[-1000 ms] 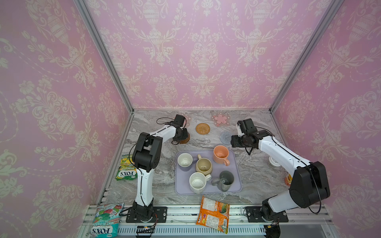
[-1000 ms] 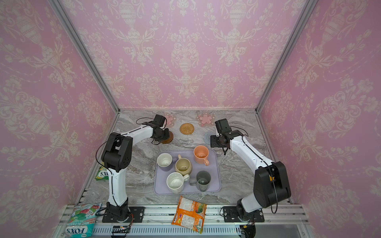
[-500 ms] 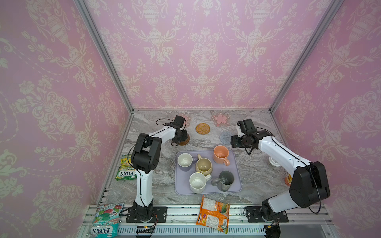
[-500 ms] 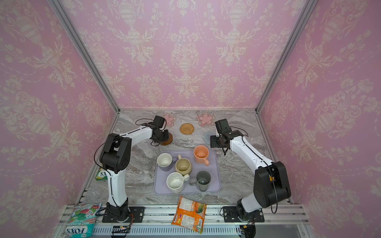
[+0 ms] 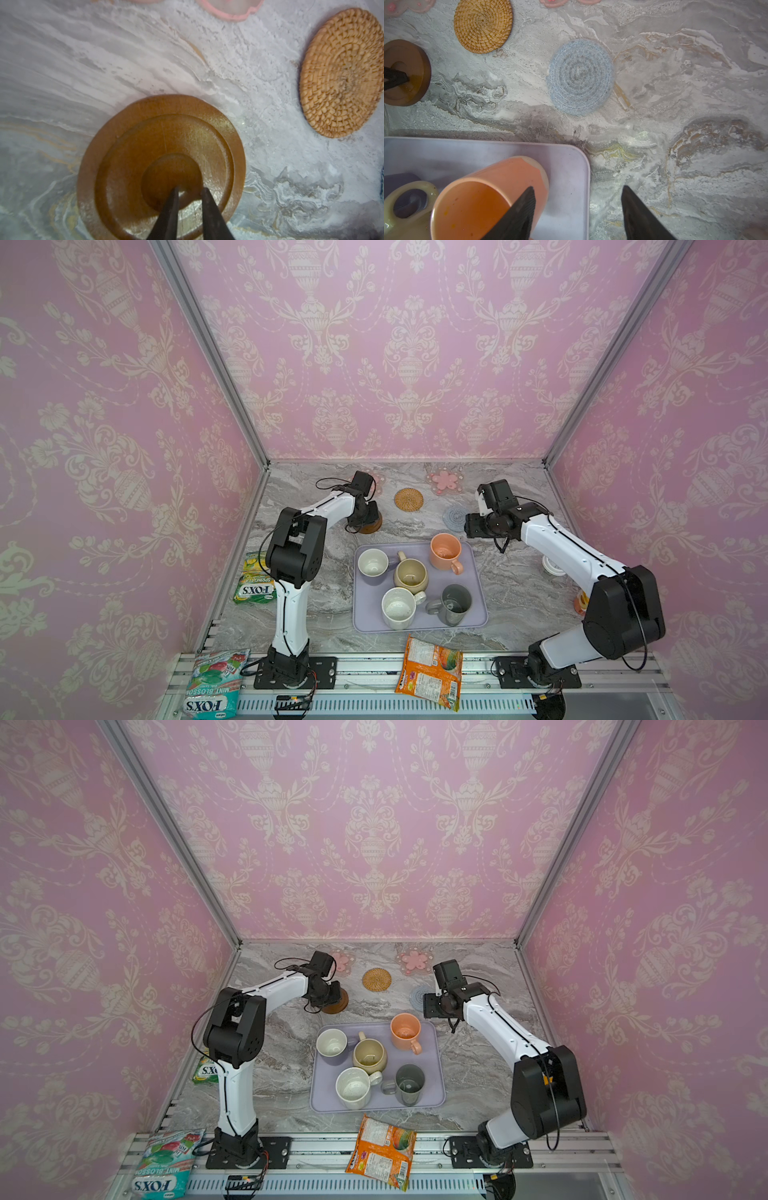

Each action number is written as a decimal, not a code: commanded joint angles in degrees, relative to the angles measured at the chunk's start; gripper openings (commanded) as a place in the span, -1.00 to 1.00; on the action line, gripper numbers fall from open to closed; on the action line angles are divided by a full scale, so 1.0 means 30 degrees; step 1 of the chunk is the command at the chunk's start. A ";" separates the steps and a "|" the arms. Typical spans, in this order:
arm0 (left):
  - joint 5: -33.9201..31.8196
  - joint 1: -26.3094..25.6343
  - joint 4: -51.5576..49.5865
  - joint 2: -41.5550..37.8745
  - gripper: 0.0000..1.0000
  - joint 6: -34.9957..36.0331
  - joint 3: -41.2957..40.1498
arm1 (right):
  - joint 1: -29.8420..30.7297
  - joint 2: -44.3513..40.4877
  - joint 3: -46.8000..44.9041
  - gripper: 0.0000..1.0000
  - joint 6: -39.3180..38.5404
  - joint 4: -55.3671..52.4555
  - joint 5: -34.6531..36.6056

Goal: Place cups on coasters
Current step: Move the coaster to the top-center of the table, then pick up the cup from the tray.

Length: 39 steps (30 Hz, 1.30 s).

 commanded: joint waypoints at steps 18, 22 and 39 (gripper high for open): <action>-0.1742 -0.0101 -0.3695 -0.6398 -0.36 0.2557 -0.1036 | -0.0098 -0.2814 -0.0743 0.35 -0.0050 -0.0593 -0.1529; -0.1968 -0.0101 -0.3728 -0.7336 -0.35 0.2502 -0.2159 | 0.0024 -0.3557 -0.1305 0.36 0.0066 -0.0870 -0.1862; -0.2561 -0.0122 -0.4264 -1.0022 -0.31 0.3163 -0.4648 | 0.2394 -0.6380 -0.3386 0.31 0.1024 -0.2566 -0.2308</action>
